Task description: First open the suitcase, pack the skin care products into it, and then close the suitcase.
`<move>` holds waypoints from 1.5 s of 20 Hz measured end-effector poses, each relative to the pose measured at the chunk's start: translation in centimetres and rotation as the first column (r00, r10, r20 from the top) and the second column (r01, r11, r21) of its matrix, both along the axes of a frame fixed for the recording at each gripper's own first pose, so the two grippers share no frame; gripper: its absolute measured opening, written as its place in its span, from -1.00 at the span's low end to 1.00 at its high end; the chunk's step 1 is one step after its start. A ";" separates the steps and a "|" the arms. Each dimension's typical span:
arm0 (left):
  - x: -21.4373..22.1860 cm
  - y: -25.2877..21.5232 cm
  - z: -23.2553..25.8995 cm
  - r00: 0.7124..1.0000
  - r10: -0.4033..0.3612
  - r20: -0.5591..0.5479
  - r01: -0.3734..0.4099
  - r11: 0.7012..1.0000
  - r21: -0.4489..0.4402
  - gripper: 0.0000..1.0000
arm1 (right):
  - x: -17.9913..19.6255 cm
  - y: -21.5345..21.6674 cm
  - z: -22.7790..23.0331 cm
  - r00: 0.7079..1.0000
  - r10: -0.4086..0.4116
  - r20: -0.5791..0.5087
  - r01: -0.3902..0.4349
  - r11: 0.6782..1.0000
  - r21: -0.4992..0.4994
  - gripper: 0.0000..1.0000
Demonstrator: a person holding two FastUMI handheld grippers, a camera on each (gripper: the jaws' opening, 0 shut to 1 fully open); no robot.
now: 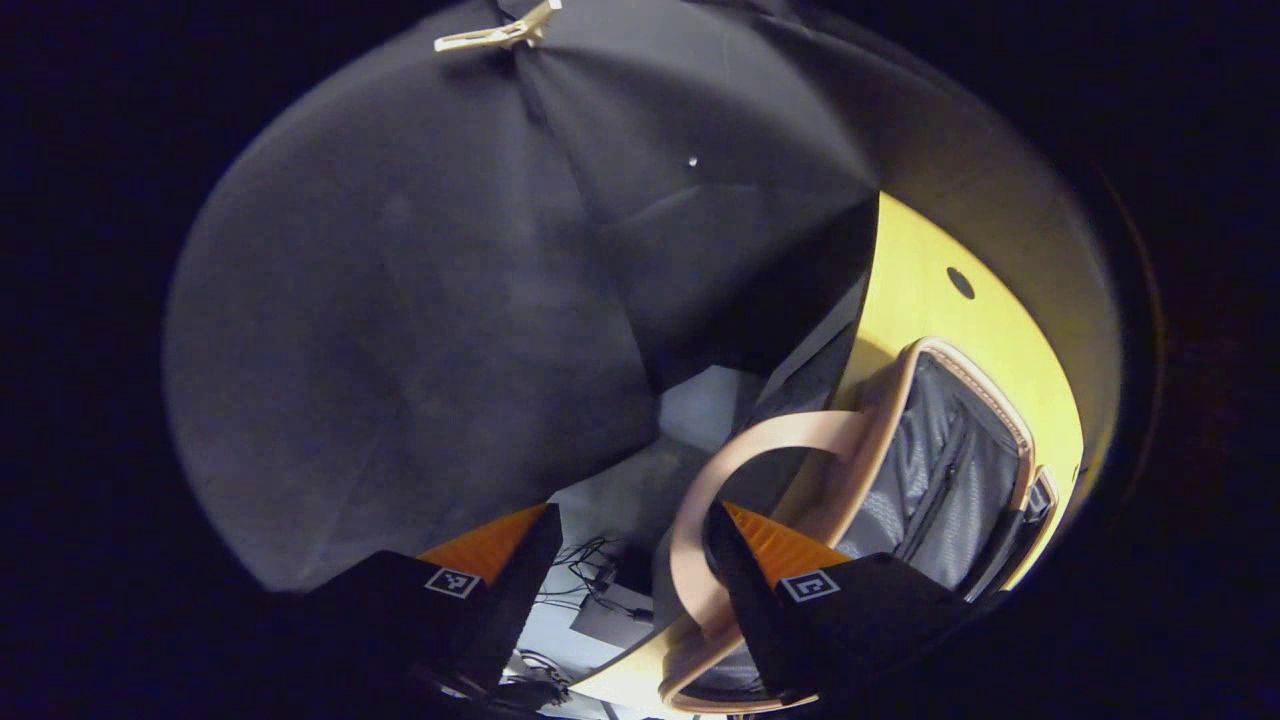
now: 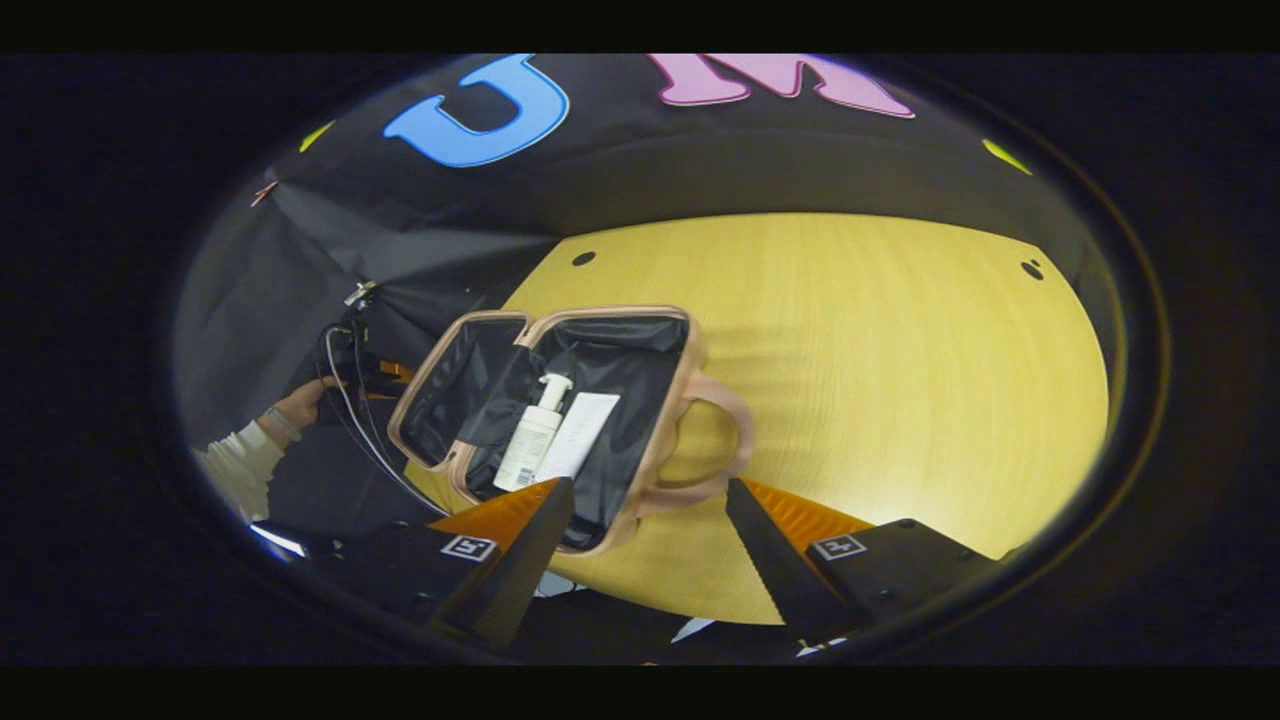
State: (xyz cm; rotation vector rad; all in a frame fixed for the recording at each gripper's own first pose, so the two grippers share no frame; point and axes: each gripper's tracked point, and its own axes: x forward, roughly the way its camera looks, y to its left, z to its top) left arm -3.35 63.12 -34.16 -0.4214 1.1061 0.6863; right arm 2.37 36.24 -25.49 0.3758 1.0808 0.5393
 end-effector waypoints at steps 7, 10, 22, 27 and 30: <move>2.1 -2.0 -2.7 0.995 0.083 0.060 -0.068 0.974 -0.215 -0.11 | -1.7 -1.3 -0.4 0.999 -0.021 -0.036 0.021 1.000 -0.013 0.94; 2.8 -2.1 -2.1 0.995 0.061 0.085 -0.043 0.979 -0.200 -0.59 | -1.6 -1.5 -0.2 0.999 -0.023 -0.026 0.023 1.000 -0.001 0.95; 4.2 -10.7 19.0 0.900 -0.216 0.378 0.211 0.976 0.056 -0.88 | -1.2 -2.3 2.2 0.998 0.033 0.060 -0.040 0.992 0.117 0.95; 4.6 -22.5 29.5 0.783 -0.318 0.535 0.314 0.944 0.103 -0.87 | -0.6 -5.5 3.3 0.994 0.050 0.098 -0.063 0.988 0.138 0.95; 5.7 -30.5 31.7 0.722 -0.383 0.576 0.393 0.912 0.113 -0.88 | -0.3 -9.2 3.4 0.990 0.034 0.134 -0.052 0.989 0.136 0.95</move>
